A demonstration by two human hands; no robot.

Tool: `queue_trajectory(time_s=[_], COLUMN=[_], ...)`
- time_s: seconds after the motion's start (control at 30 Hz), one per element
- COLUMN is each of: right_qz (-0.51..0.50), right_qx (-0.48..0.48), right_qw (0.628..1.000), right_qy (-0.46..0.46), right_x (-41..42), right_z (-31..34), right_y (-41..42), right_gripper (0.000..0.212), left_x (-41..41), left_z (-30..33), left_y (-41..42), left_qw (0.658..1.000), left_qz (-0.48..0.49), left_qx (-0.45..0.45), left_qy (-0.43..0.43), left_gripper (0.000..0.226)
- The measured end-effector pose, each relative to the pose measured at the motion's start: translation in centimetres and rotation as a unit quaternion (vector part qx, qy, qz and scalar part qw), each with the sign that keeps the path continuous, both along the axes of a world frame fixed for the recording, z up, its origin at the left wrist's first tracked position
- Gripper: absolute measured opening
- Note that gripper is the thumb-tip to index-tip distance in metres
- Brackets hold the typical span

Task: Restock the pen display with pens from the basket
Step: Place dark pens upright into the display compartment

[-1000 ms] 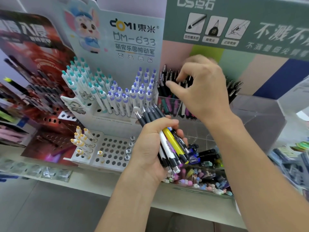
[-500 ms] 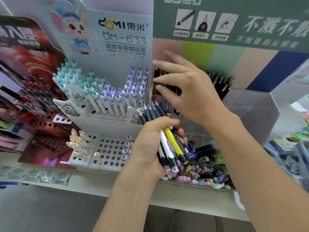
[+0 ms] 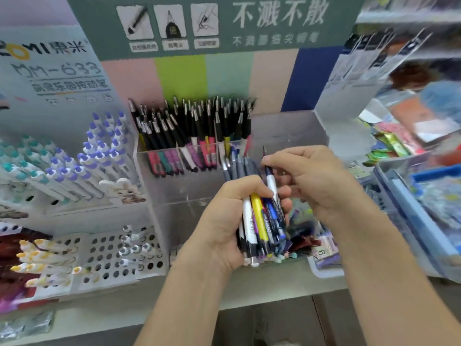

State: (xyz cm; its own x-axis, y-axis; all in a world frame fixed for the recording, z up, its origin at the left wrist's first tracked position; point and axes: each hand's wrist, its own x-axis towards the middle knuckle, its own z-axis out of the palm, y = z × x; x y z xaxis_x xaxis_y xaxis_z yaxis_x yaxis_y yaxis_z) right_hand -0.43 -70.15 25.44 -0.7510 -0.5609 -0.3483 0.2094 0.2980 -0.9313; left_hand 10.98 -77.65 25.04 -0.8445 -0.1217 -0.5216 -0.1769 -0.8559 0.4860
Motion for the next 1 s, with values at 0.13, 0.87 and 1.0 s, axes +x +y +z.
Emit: queue_trajectory(time_s=[0.13, 0.87, 1.0], right_qz=[-0.142, -0.045, -0.060], right_qx=[-0.159, 0.055, 0.042], right_qw=[0.976, 0.871, 0.914], right_qy=[0.033, 0.487, 0.399], right_x=[-2.6, -8.1, -4.1], right_z=[1.1, -1.2, 0.6], right_y=[1.0, -3.5, -0.5], right_gripper=[0.021, 0.028, 0.022], left_x=[-2.0, -1.8, -2.1], left_z=[-0.6, -0.4, -0.1], left_y=[1.1, 0.7, 0.8], left_qw=[0.998, 0.992, 0.993], left_qz=[0.043, 0.118, 0.109], left_qx=[0.045, -0.024, -0.033], left_qy=[0.016, -0.032, -0.031], left_gripper=[0.033, 0.016, 0.014])
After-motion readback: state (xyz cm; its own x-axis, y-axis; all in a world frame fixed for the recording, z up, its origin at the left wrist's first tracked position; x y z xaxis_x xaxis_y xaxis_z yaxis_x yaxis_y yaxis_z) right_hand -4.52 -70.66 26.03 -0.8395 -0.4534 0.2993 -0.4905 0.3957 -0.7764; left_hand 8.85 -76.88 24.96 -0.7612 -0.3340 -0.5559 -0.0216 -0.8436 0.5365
